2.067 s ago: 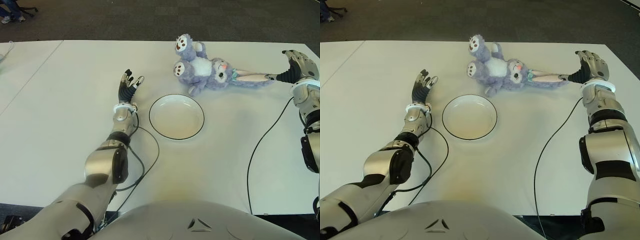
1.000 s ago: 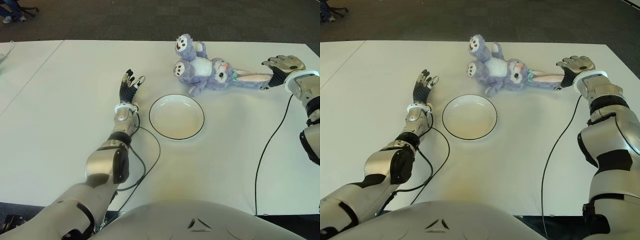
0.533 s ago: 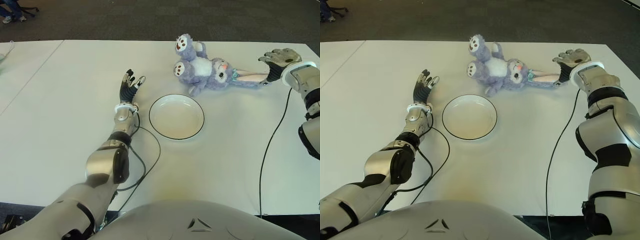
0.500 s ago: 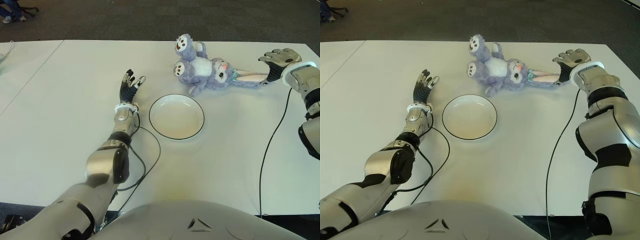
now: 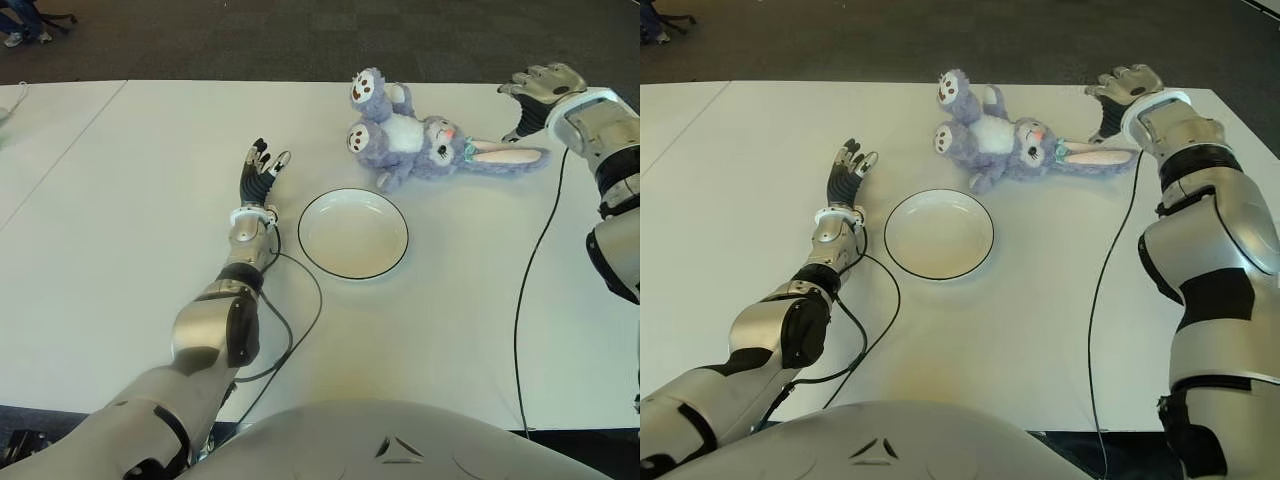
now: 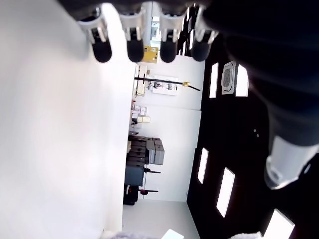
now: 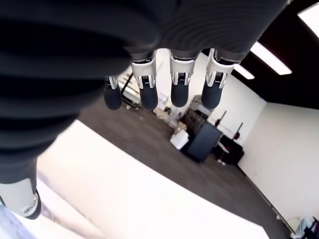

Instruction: Put the doll into the plate.

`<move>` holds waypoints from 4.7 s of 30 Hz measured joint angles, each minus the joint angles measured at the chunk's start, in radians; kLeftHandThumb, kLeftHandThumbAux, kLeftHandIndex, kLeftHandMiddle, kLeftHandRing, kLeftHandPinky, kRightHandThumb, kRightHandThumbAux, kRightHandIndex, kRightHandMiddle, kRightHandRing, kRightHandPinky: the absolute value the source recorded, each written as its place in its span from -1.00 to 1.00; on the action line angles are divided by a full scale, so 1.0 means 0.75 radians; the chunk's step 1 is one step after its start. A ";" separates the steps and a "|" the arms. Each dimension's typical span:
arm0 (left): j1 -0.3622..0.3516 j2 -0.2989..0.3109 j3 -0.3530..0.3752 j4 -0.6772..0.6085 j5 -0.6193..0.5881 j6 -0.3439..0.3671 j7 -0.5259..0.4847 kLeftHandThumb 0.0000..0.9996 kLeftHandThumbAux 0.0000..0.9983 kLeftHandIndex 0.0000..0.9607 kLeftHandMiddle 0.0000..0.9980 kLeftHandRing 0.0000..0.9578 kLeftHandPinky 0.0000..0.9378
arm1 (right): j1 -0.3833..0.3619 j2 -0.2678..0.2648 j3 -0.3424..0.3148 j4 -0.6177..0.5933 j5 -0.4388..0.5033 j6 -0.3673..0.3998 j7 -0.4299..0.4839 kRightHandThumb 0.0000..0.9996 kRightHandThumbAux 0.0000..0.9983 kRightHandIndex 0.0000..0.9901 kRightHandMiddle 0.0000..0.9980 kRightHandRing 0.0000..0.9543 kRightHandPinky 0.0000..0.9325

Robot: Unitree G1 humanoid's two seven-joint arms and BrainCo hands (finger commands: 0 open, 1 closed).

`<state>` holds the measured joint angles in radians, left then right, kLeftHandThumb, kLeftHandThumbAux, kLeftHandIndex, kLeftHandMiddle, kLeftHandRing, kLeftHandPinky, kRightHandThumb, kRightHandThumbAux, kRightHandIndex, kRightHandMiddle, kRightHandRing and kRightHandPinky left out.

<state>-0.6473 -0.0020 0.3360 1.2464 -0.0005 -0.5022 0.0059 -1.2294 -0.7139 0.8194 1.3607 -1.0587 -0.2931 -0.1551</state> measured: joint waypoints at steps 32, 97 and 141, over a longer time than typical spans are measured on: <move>-0.007 -0.023 -0.007 0.000 0.002 0.000 -0.001 -1.00 0.08 -1.00 -0.94 -0.95 -0.95 | 0.091 0.312 -0.015 0.010 0.062 -0.015 -0.095 -0.50 0.14 -1.00 -1.00 -1.00 -1.00; -0.005 -0.024 0.023 0.000 -0.040 -0.006 -0.086 -1.00 0.00 -0.99 -0.95 -0.96 -0.94 | 0.461 0.275 -0.568 0.001 0.602 -0.192 -0.260 0.42 0.42 -0.16 -0.42 -0.33 -0.26; -0.006 -0.021 0.050 0.000 -0.054 -0.006 -0.097 -1.00 0.09 -0.97 -0.94 -0.96 -0.96 | 0.548 0.300 -0.751 -0.016 0.690 -0.294 -0.395 0.41 0.43 -0.11 0.65 0.75 0.72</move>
<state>-0.6517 -0.0174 0.3734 1.2462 -0.0414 -0.5065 -0.0672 -0.8184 -0.4885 0.2563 1.3486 -0.5414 -0.5137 -0.4515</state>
